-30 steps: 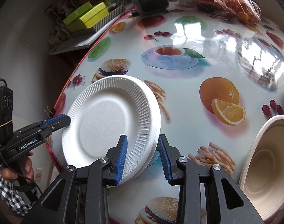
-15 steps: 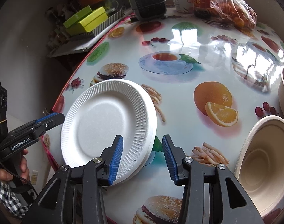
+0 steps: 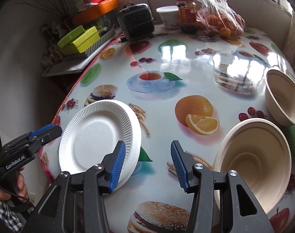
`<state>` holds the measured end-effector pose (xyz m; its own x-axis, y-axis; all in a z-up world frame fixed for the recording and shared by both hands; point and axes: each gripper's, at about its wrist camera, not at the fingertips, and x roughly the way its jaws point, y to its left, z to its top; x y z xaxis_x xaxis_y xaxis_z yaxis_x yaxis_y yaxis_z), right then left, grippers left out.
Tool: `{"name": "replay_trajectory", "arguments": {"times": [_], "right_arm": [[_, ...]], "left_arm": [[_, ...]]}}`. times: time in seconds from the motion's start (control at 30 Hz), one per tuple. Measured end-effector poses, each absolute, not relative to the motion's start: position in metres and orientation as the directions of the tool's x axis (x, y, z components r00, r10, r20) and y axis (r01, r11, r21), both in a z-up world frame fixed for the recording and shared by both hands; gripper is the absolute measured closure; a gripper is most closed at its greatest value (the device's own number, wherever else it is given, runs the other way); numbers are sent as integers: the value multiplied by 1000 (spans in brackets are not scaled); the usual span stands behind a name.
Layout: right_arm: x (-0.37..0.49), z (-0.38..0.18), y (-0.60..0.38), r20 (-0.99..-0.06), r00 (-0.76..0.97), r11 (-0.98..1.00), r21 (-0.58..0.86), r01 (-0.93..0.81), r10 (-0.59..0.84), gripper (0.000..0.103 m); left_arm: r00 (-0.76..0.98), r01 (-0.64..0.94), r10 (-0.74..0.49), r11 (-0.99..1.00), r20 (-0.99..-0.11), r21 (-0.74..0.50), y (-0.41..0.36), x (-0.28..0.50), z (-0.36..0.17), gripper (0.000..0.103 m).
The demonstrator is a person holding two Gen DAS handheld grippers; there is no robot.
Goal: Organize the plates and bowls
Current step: 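Move both grippers to the rim of a beige paper bowl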
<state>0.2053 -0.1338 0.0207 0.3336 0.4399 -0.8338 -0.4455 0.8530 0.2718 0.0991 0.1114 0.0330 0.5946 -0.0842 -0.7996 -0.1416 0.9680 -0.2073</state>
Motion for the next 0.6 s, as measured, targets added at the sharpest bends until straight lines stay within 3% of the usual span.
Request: {"name": "replay_trajectory", "arguments": {"times": [0.4, 0.6], "right_arm": [[204, 45, -173, -788, 476, 900, 220, -375, 391, 49], [206, 55, -195, -760, 545, 922, 189, -337, 355, 48]], "left_arm": [[654, -35, -118, 982, -748, -185, 60, 123, 58, 64], [686, 39, -111, 992, -719, -116, 29, 133, 66, 64]]}}
